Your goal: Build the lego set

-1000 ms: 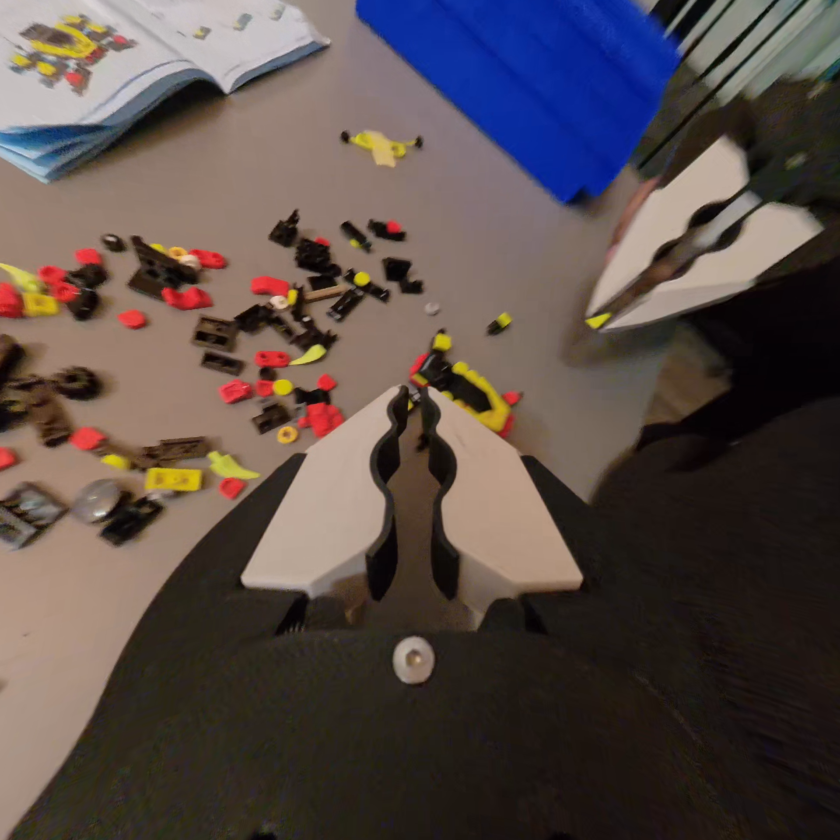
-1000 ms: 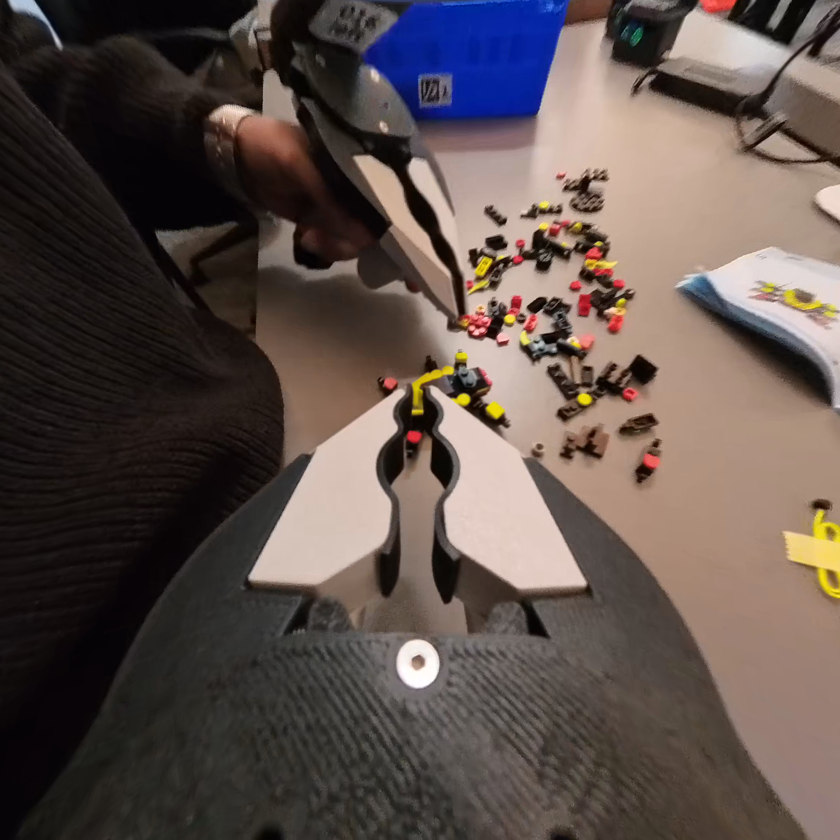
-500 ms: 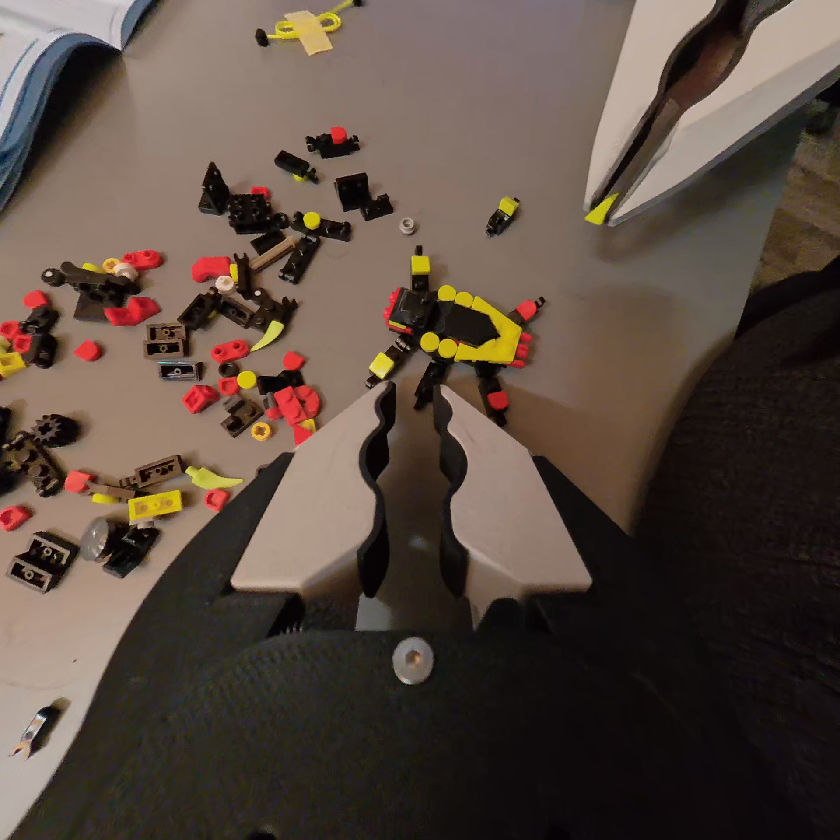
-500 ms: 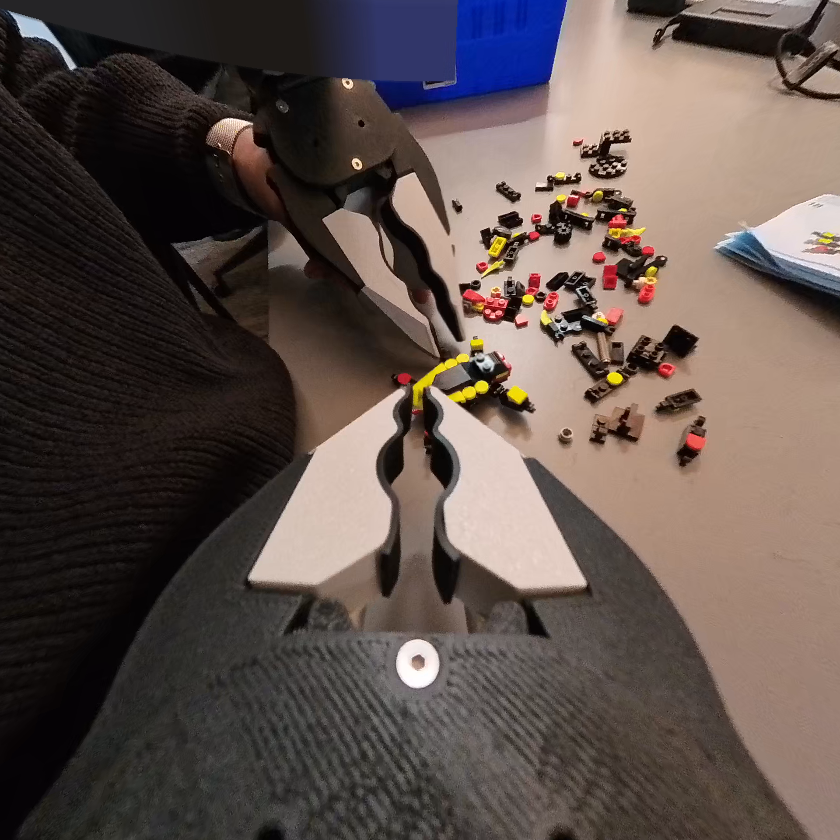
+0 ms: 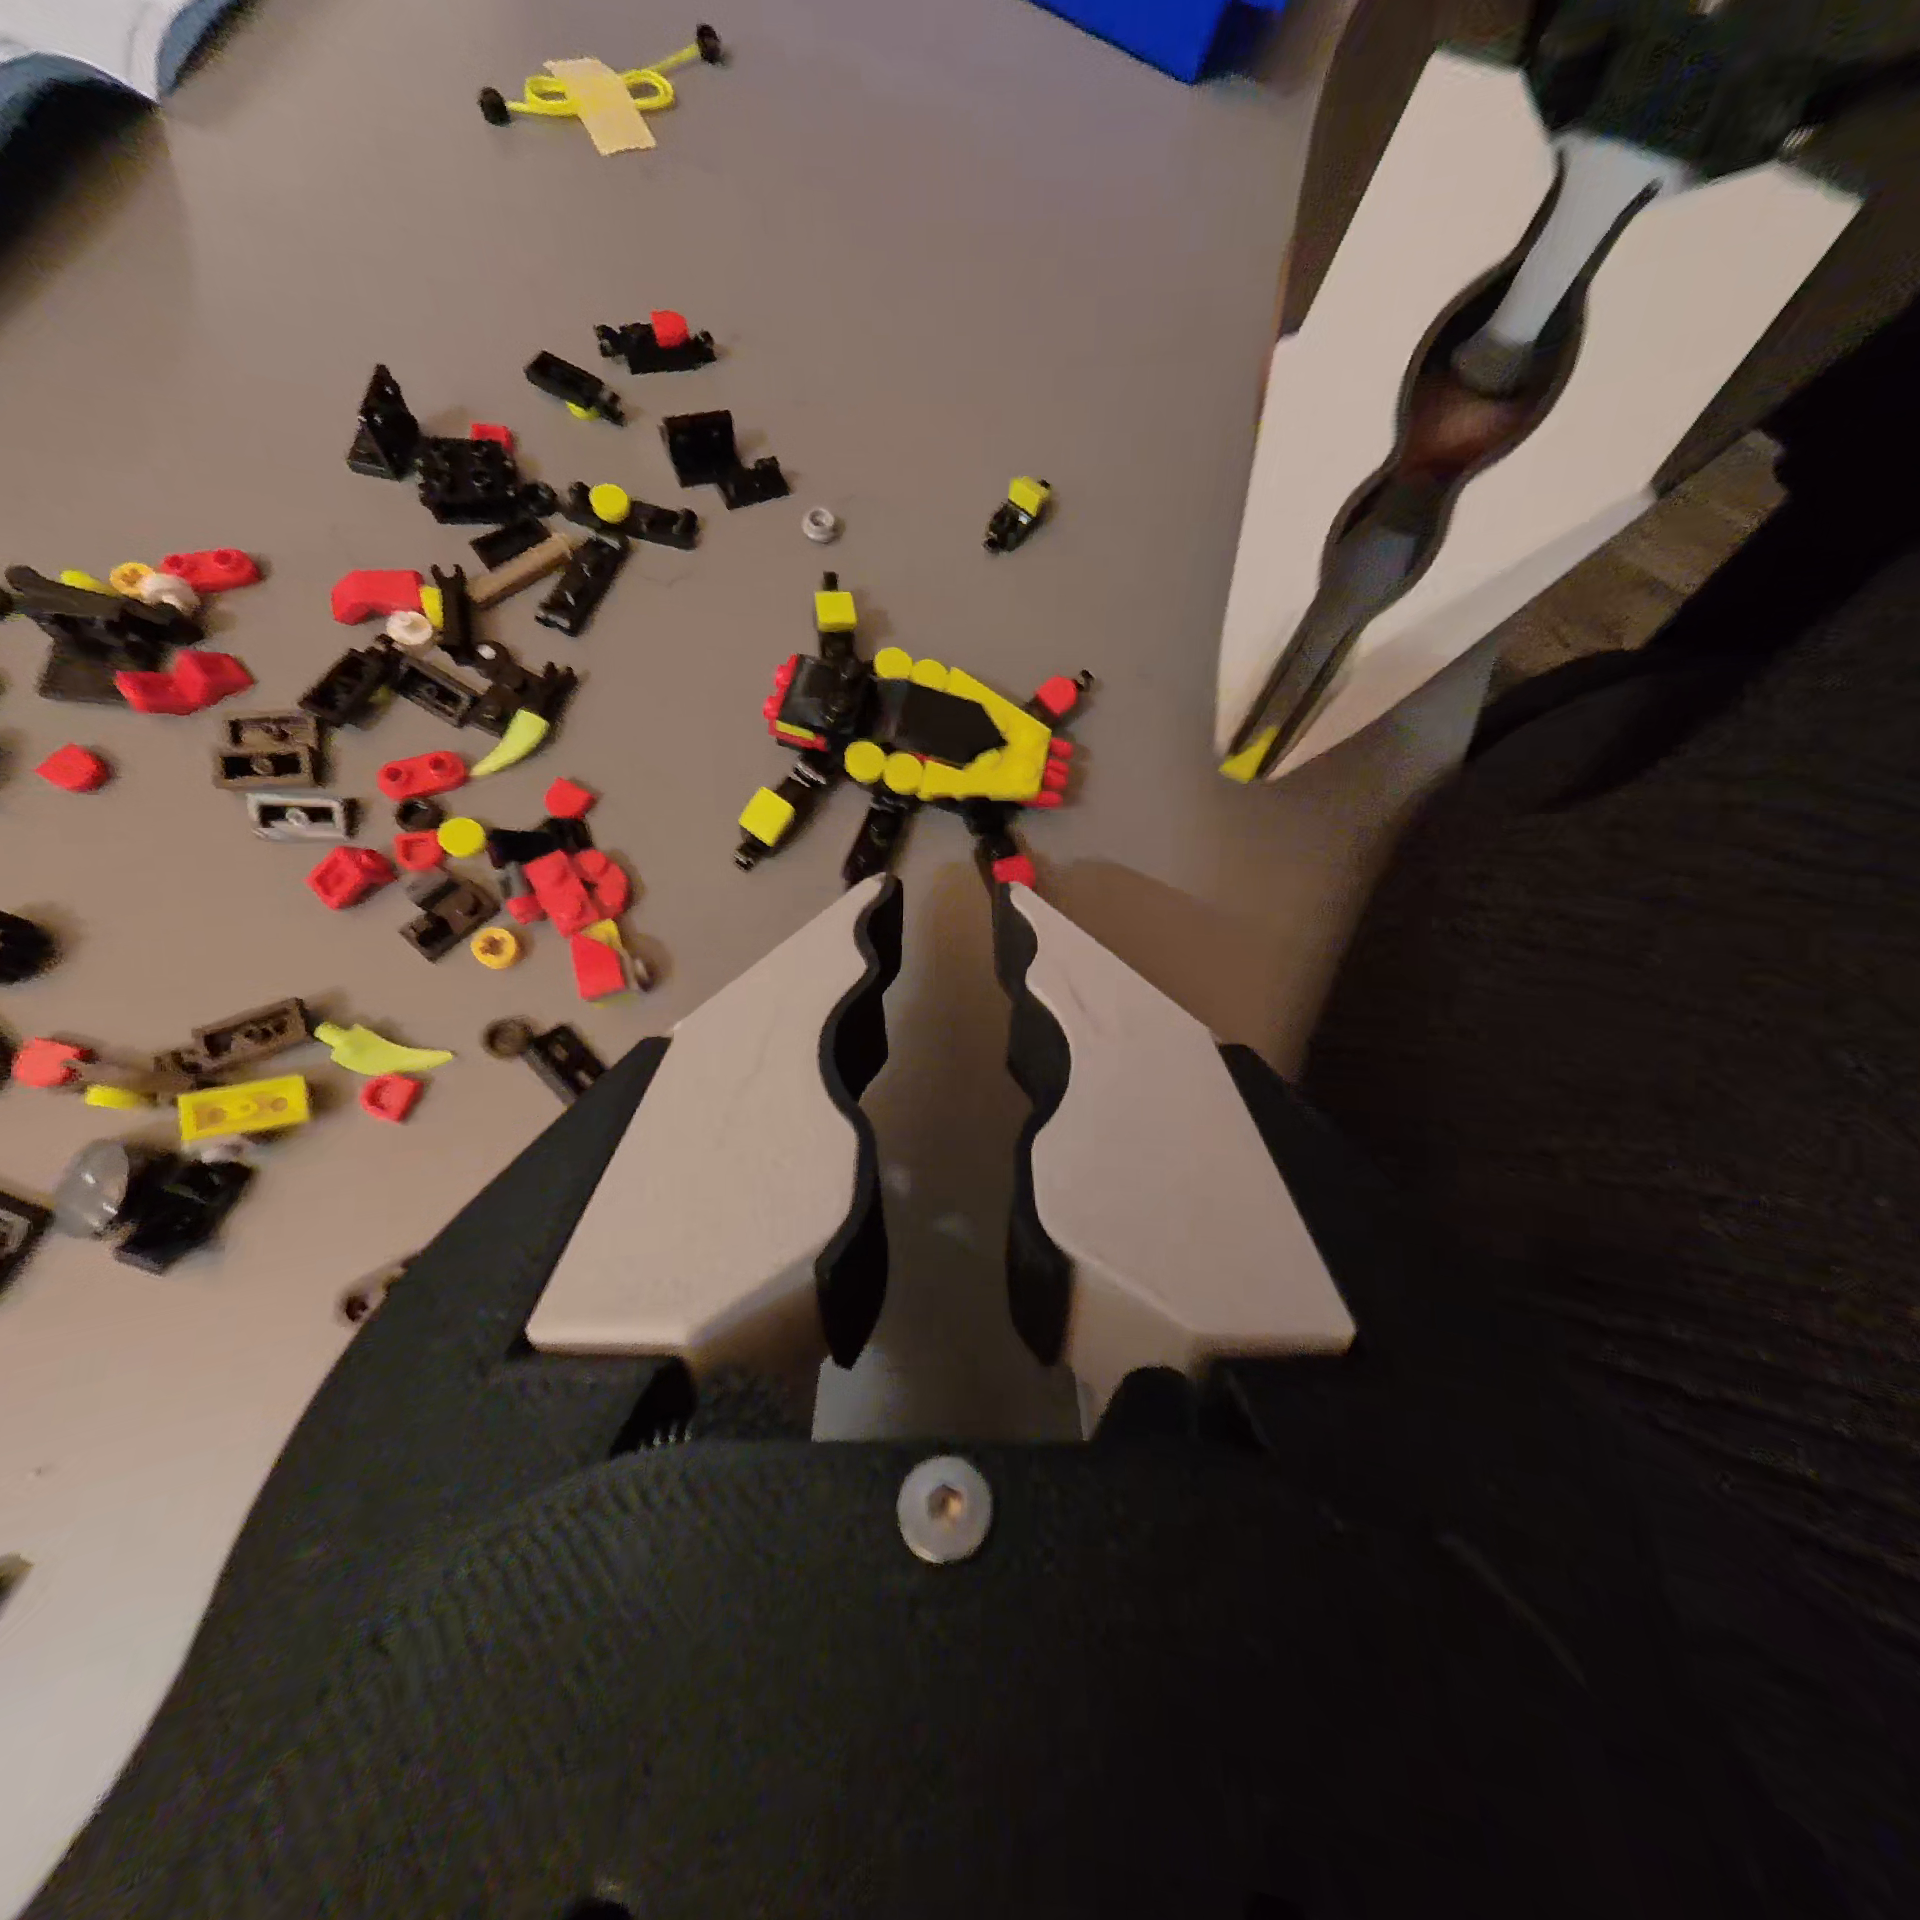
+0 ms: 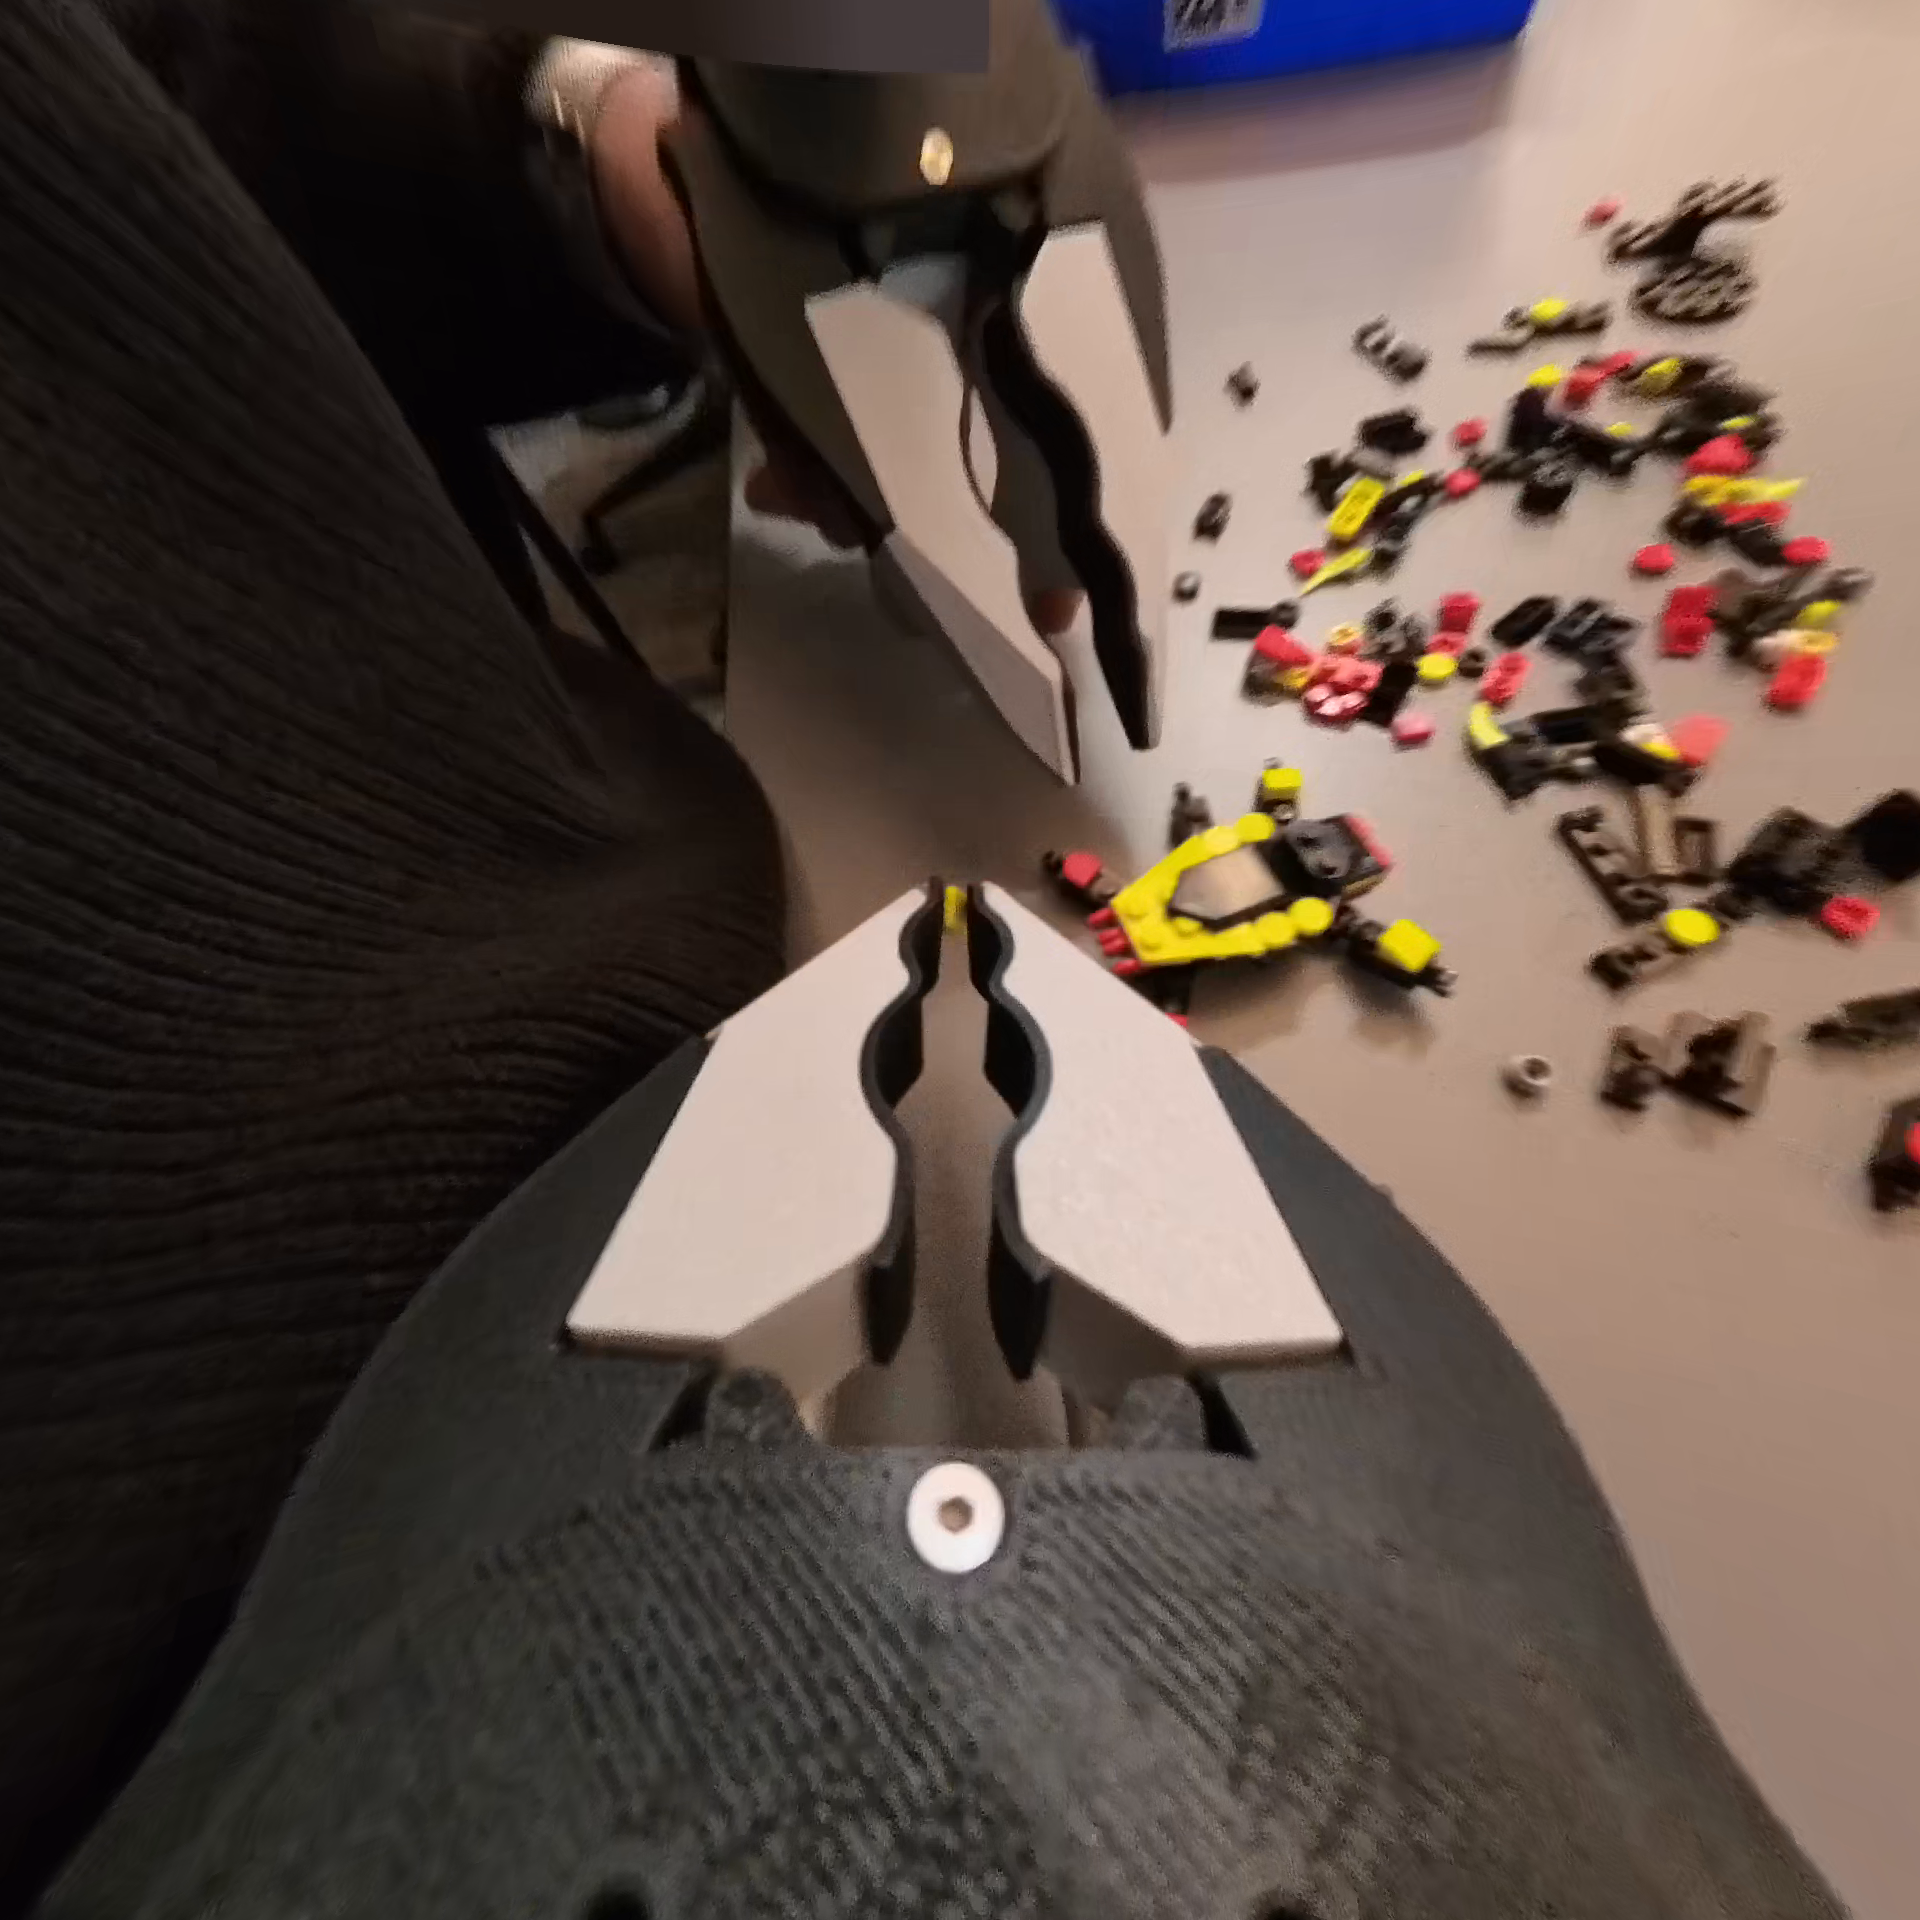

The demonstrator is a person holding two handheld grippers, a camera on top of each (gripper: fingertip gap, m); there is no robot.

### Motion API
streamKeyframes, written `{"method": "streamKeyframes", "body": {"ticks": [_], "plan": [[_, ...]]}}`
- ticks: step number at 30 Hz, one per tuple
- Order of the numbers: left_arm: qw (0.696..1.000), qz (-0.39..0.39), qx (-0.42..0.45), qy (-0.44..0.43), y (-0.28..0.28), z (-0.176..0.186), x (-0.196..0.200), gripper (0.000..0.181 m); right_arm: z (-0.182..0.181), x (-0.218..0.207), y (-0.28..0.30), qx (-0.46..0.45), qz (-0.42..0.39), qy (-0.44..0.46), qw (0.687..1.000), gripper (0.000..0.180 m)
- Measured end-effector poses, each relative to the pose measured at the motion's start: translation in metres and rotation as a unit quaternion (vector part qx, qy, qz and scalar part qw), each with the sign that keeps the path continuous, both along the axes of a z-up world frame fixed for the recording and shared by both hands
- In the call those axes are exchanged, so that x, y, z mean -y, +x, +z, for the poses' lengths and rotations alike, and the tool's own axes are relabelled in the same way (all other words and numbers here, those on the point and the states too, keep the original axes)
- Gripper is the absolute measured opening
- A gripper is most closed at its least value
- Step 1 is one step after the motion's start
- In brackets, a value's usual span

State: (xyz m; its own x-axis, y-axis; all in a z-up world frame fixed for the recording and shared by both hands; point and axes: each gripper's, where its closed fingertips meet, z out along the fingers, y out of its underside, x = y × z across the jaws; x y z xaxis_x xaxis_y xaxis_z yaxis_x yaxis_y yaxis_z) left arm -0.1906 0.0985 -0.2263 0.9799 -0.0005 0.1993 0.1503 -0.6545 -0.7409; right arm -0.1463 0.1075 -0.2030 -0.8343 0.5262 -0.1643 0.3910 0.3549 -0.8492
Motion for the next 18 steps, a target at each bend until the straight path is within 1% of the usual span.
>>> {"method": "streamKeyframes", "body": {"ticks": [2,5,9,14,18], "plan": [[1.0,-0.008,0.011,-0.007,0.011,-0.004,0.007,0.012,-0.018,0.006,0.005,-0.006,0.02,0.059,0.998,0.003],[0.999,-0.017,0.024,-0.014,0.025,-0.009,0.012,0.01,-0.036,0.002,0.001,-0.038,0.022,0.142,0.989,0.003],[0.999,-0.036,0.026,-0.008,0.034,-0.007,0.009,0.008,-0.045,-0.002,-0.001,-0.056,0.027,0.187,0.98,0.003],[0.999,-0.034,0.041,-0.011,0.034,-0.007,0.011,0.008,-0.041,0.003,0.005,-0.063,0.044,0.17,0.982,0.016],[0.998,-0.032,0.044,-0.01,0.034,-0.007,0.01,0.009,-0.038,-0.004,0.003,-0.053,0.03,0.163,0.985,0.016]]}}
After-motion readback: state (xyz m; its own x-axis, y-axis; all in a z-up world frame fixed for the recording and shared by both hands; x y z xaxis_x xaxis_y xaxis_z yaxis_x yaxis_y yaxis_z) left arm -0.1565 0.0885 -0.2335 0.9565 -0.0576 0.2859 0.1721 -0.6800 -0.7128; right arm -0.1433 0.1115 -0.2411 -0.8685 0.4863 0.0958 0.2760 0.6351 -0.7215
